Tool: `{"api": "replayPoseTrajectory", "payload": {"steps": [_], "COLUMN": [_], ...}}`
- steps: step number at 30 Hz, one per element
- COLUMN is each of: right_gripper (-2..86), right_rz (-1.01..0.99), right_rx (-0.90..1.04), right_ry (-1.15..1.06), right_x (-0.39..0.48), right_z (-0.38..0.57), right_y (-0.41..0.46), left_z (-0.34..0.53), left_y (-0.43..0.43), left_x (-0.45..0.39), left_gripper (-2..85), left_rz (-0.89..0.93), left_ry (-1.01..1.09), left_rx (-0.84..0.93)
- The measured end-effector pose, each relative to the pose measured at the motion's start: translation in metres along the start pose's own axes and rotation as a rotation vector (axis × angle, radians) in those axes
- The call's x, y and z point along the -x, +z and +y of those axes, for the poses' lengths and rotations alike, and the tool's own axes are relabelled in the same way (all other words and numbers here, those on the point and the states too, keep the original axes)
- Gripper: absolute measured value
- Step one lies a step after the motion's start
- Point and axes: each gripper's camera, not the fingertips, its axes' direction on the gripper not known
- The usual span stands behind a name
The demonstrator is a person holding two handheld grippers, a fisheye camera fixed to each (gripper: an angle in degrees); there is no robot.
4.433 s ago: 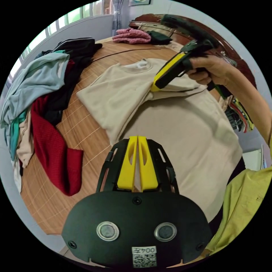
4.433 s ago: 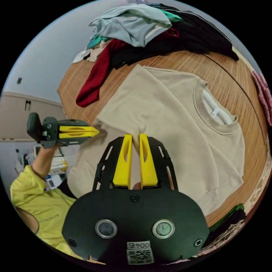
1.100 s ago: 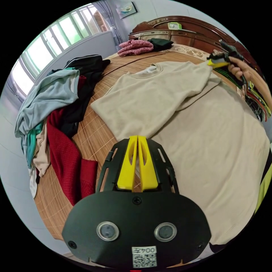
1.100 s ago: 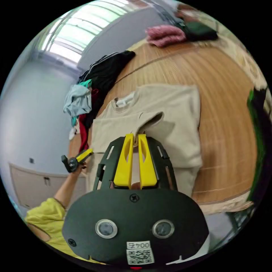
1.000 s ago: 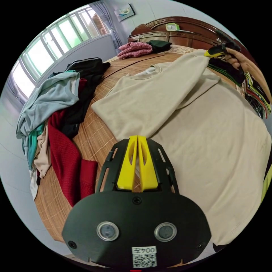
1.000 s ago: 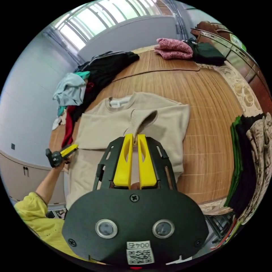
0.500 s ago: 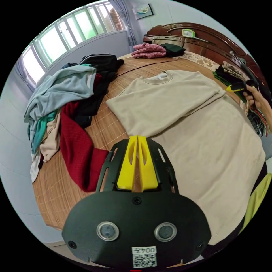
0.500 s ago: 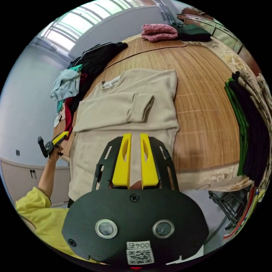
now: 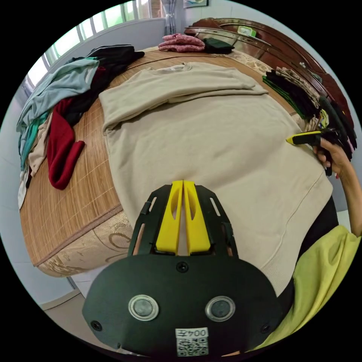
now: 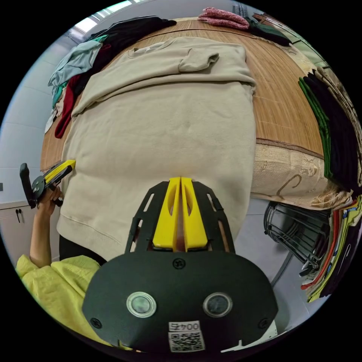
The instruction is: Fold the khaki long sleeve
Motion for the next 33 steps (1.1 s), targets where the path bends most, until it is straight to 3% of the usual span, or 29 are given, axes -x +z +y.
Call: {"api": "replayPoseTrajectory", "payload": {"steps": [25,33], "right_gripper": [-0.4,2.5], "right_rz": [0.034,0.000], "right_rx": [0.009,-0.137], "right_ry": [-0.087,-0.080], "right_x": [0.026,0.025], "right_z": [0.036,0.060], "right_y": [-0.018,-0.049], "left_z": [-0.008,-0.021], "left_y": [-0.005,-0.008], "left_x": [-0.020,-0.022], "left_gripper": [0.7,0.7], "left_rz": [-0.048,-0.035], "left_ry": [-0.055,-0.062], "left_rx": [-0.053,-0.026]}}
